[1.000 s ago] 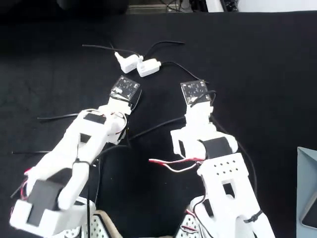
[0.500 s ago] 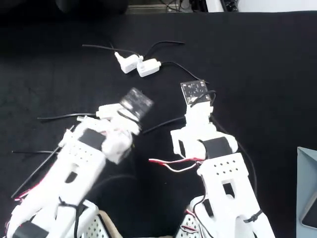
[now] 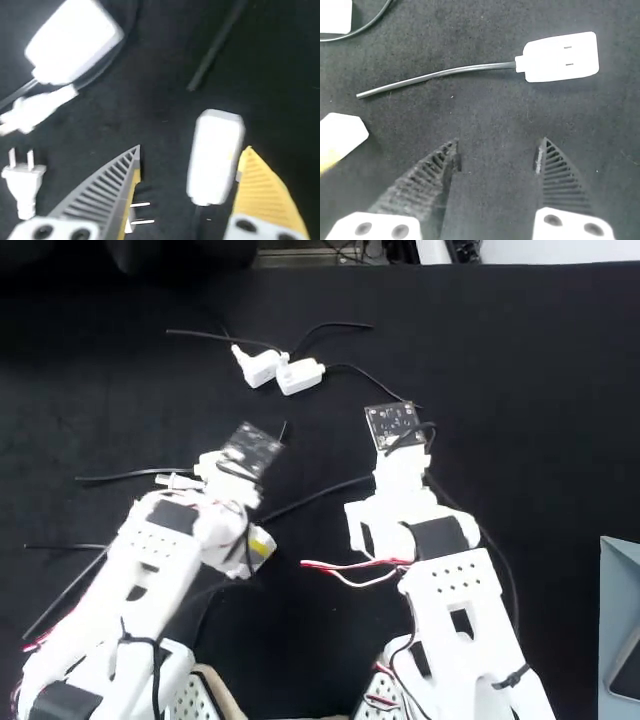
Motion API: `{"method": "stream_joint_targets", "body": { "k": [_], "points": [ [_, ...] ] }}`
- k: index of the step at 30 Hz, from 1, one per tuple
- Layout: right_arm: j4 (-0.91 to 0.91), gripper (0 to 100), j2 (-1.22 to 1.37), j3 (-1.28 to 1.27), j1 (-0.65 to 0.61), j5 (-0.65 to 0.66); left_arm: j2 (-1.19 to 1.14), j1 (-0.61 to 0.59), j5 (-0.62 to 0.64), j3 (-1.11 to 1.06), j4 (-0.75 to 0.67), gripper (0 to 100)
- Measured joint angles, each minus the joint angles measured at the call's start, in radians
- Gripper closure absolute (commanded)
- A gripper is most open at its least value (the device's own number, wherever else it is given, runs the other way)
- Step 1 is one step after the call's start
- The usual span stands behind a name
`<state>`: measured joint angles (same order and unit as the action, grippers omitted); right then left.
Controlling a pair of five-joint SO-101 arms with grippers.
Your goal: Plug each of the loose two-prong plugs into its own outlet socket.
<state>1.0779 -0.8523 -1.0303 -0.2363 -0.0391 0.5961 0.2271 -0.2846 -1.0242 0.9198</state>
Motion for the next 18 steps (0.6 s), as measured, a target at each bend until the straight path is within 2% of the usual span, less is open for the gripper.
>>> {"method": "stream_joint_targets", "body": {
  "k": [6,18],
  "points": [
    [0.0,76.0,0.0,0.0,0.0,0.0,0.0,-0.091,-0.054,0.0,-0.002,69],
    [0.0,76.0,0.0,-0.015,0.0,0.0,-0.003,-0.192,-0.063,0.0,-0.061,69]
  ]
}}
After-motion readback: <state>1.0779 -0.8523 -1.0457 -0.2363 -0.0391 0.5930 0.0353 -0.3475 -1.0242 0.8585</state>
